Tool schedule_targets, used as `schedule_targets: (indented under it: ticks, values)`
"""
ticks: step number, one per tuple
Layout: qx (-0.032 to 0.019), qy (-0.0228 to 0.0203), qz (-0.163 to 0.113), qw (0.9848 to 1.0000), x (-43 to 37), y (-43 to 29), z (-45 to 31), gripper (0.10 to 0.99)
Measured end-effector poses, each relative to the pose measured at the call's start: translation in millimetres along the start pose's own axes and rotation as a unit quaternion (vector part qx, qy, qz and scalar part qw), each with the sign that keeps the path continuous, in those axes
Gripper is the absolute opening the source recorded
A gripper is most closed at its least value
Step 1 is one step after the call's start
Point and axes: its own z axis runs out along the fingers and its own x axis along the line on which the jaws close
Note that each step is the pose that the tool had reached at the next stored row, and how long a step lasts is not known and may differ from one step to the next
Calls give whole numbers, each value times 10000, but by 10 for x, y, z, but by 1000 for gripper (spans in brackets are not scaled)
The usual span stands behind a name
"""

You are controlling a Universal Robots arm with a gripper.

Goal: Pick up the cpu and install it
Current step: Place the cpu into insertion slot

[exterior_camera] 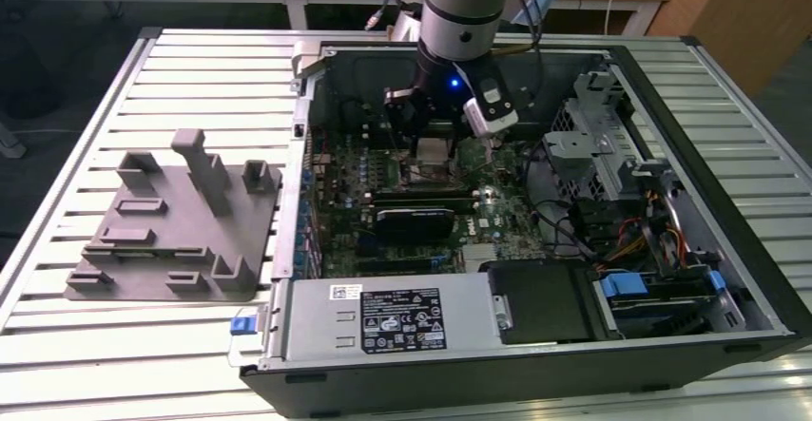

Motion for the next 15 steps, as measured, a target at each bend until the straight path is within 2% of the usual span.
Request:
schedule_targets:
  ticks: [7, 11, 15]
  values:
    - [-2, -1, 12, 10000, 0, 0, 2, 541]
    - [-11, -19, 278, 9996, 0, 0, 2, 541]
    - [-22, -42, 616, 9981, 0, 0, 3, 541]
